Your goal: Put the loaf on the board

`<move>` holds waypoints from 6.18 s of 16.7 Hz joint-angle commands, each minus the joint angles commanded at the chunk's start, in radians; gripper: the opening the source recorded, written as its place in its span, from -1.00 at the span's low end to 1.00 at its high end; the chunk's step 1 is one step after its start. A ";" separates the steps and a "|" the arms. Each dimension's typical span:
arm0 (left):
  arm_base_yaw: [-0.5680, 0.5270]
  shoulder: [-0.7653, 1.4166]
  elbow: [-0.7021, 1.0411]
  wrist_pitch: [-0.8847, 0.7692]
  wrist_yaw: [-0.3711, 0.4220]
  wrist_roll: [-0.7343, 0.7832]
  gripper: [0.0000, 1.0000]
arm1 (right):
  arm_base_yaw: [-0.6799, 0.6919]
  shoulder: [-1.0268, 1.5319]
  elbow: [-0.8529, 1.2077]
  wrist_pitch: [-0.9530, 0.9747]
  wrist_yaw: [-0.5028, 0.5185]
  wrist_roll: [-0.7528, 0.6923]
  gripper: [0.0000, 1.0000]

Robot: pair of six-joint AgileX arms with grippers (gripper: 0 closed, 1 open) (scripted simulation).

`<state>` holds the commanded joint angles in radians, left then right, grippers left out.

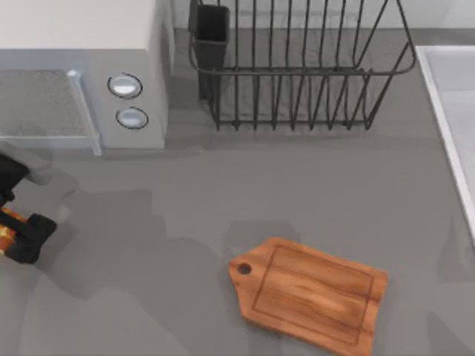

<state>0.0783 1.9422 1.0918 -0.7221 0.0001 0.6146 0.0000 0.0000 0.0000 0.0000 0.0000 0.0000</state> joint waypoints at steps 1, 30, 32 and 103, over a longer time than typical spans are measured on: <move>0.000 0.000 0.000 0.000 0.000 0.000 0.55 | 0.000 0.000 0.000 0.000 0.000 0.000 1.00; -0.012 -0.177 0.007 -0.180 -0.024 0.025 -1.00 | 0.000 0.000 0.000 0.000 0.000 0.000 1.00; -0.010 -0.221 0.075 -0.240 -0.043 0.021 -1.00 | 0.000 0.000 0.000 0.000 0.000 0.000 1.00; -1.055 0.272 0.587 -0.330 0.022 -1.574 0.06 | 0.000 0.000 0.000 0.000 0.000 0.000 1.00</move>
<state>-0.9770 2.2147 1.6789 -1.0524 0.0222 -0.9592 0.0000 0.0000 0.0000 0.0000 0.0000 0.0000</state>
